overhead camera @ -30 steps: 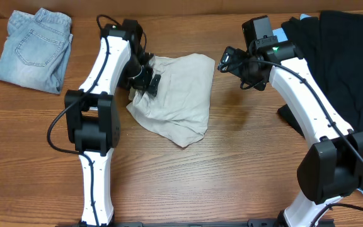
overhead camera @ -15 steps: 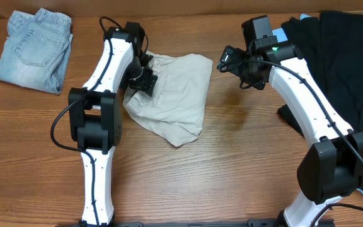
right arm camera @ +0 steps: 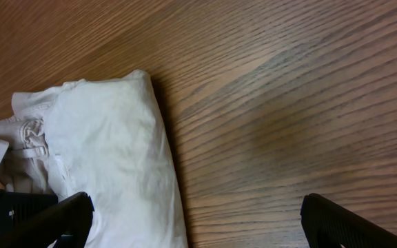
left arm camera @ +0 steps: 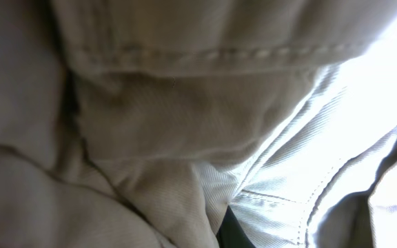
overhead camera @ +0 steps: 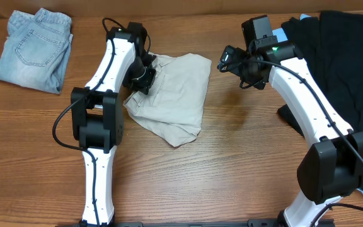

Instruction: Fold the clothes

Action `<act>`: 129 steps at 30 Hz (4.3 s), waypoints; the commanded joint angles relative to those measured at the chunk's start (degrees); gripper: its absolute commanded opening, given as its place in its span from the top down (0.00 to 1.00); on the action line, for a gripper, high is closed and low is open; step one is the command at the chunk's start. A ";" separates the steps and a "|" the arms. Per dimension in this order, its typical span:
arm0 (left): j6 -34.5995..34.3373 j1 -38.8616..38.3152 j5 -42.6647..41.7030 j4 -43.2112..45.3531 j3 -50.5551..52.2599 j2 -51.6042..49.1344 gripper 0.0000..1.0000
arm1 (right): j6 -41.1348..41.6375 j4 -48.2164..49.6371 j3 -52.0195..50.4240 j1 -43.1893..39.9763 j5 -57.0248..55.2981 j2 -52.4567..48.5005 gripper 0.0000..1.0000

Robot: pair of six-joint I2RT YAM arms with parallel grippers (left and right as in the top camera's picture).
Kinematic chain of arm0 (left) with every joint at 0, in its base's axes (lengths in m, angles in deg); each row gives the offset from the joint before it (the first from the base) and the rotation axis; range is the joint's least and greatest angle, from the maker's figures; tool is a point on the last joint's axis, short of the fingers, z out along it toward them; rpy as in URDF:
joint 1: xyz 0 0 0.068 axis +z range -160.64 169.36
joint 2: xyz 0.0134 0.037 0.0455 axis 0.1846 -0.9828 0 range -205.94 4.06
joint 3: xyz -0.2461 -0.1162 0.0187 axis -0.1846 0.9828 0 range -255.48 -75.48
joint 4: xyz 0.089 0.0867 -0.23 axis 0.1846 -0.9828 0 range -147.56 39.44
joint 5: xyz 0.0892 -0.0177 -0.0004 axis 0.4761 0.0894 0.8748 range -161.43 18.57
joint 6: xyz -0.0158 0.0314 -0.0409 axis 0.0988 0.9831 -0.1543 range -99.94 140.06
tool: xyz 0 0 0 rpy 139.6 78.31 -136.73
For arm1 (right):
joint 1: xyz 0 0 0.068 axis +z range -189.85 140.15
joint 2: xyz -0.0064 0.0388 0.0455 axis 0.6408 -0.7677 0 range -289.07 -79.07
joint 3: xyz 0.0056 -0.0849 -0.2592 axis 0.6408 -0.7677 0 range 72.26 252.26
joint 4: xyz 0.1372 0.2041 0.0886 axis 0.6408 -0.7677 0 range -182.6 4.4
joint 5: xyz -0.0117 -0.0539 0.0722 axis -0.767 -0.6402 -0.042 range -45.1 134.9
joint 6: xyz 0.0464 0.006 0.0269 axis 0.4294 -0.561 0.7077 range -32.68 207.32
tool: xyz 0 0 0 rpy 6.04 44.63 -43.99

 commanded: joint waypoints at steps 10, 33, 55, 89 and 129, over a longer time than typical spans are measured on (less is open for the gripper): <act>1.49 6.60 -7.52 -19.67 -35.34 -6.21 0.96 | -0.39 0.50 -0.26 0.22 -0.07 0.96 0.00; -41.11 36.24 -41.29 2.97 -56.96 -5.77 0.96 | -0.44 -1.03 -0.26 0.20 0.09 0.96 0.00; -51.23 38.91 -24.17 17.42 -56.96 -5.77 0.96 | -0.44 -2.54 -0.26 0.20 0.07 0.96 0.00; -26.86 45.92 1.88 -17.59 -43.67 -5.86 0.19 | -0.46 -2.51 -0.26 0.31 -0.37 0.96 0.00; -12.35 32.26 9.46 35.41 -17.16 -3.78 0.00 | -9.25 -4.00 1.88 -0.04 -1.95 1.03 0.00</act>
